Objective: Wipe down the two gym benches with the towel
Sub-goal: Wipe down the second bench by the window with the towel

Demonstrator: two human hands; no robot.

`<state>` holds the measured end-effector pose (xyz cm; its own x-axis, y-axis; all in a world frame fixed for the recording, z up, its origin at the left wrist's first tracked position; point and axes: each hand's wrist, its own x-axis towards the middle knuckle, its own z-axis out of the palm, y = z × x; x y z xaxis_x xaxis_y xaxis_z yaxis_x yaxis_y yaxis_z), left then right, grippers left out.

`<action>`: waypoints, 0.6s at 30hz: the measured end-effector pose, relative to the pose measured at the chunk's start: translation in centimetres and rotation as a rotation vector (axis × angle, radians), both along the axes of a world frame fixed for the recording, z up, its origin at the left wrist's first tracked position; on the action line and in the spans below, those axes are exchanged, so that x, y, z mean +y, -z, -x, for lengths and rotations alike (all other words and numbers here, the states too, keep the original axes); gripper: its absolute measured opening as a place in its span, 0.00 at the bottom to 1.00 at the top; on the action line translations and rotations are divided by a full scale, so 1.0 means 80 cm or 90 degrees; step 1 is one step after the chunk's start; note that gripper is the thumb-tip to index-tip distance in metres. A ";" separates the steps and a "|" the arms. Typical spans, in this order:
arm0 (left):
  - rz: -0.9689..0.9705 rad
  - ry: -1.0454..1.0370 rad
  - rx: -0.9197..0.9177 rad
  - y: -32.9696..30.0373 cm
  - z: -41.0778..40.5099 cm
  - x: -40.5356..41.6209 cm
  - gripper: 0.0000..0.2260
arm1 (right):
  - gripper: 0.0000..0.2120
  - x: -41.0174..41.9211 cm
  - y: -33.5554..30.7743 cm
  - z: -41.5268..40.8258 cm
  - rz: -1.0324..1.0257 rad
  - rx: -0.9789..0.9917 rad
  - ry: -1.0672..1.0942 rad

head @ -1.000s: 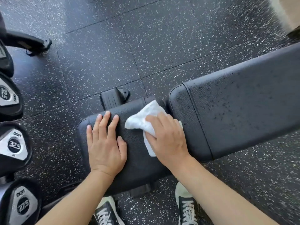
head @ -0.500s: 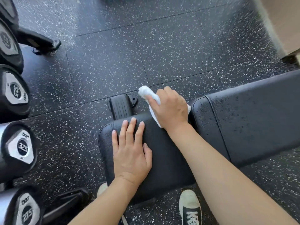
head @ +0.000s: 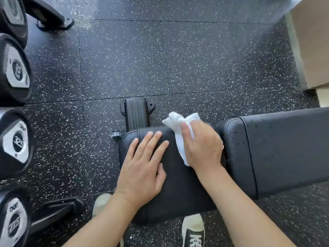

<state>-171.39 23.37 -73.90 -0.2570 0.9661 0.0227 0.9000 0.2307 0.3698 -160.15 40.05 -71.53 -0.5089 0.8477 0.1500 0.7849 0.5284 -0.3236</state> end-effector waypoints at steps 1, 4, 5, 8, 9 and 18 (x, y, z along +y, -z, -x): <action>-0.004 -0.004 -0.003 0.001 -0.001 0.000 0.28 | 0.21 0.010 0.003 0.026 0.013 -0.009 0.001; -0.008 -0.004 -0.014 -0.001 -0.001 0.002 0.28 | 0.22 0.025 0.015 0.082 0.062 -0.078 -0.011; -0.009 -0.006 -0.017 -0.002 0.000 0.001 0.28 | 0.22 0.024 0.017 0.089 0.074 -0.079 -0.019; -0.023 -0.048 -0.022 -0.005 -0.003 -0.001 0.26 | 0.20 0.010 0.009 0.065 0.011 -0.067 -0.076; -0.028 -0.065 -0.021 -0.004 -0.004 -0.001 0.26 | 0.19 0.003 0.006 0.044 -0.026 -0.060 -0.103; -0.073 -0.081 -0.024 0.007 -0.006 -0.003 0.24 | 0.17 0.037 0.007 -0.026 -0.056 -0.080 -0.028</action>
<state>-170.91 23.12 -74.43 -0.3796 0.9174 0.1194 0.8513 0.2958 0.4333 -158.10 43.04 -72.13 -0.5642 0.8110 0.1551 0.7922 0.5846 -0.1751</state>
